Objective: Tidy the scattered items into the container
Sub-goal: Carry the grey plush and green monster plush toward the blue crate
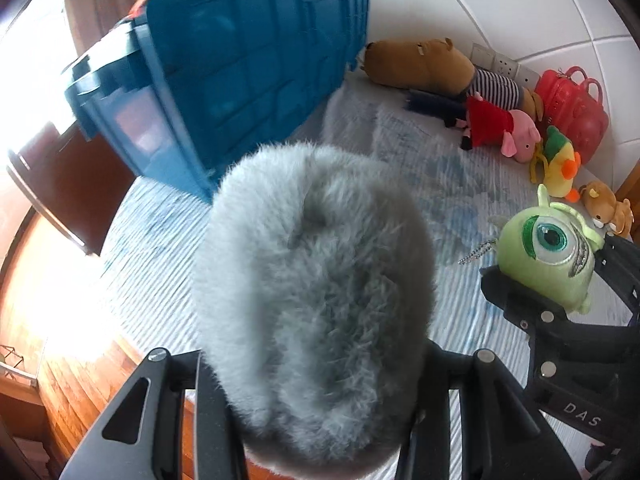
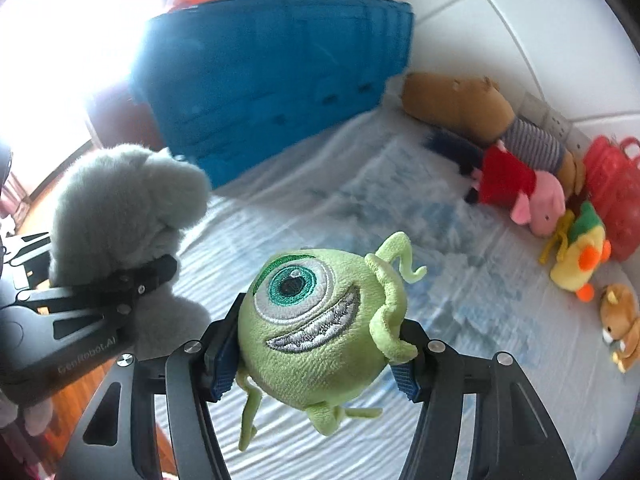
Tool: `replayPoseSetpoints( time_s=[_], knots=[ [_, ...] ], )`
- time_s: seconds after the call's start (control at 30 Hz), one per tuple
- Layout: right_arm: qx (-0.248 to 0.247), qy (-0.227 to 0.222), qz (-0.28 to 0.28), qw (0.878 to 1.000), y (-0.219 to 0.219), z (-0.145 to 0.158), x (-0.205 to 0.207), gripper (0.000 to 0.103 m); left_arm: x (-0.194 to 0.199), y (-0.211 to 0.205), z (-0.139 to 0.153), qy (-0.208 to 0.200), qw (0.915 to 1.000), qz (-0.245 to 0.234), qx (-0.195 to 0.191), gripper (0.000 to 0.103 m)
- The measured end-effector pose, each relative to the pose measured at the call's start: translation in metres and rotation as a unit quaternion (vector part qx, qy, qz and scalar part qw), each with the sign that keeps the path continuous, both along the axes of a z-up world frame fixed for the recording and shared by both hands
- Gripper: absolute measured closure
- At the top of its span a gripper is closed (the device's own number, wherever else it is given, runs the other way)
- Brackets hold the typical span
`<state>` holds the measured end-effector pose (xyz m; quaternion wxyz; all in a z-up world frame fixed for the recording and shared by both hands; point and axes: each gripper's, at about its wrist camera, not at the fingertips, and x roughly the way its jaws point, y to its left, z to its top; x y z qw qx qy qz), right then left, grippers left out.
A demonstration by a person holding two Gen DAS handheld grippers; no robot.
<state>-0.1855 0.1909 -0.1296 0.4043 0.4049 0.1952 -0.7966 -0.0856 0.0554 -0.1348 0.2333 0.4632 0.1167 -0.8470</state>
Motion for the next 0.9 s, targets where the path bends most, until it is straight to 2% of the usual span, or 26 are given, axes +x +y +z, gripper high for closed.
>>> replayPoseSetpoints(
  time_s=[0.47,0.73,0.9],
  knots=[
    [-0.007,0.026,0.045,0.999,-0.056,0.017,0.098,0.041,0.101,-0.050,0.021,0.029,0.9988,0.040,-0.004,0.063],
    [-0.013,0.040,0.057,0.997,-0.083,0.028,0.139,0.041,0.134,-0.072,0.033,0.043,0.9980,0.045,-0.008,0.063],
    [-0.012,0.048,0.072,0.996,-0.099,0.031,0.143,0.041,0.142,-0.087,0.038,0.048,0.9972,0.057,-0.009,0.063]
  ],
)
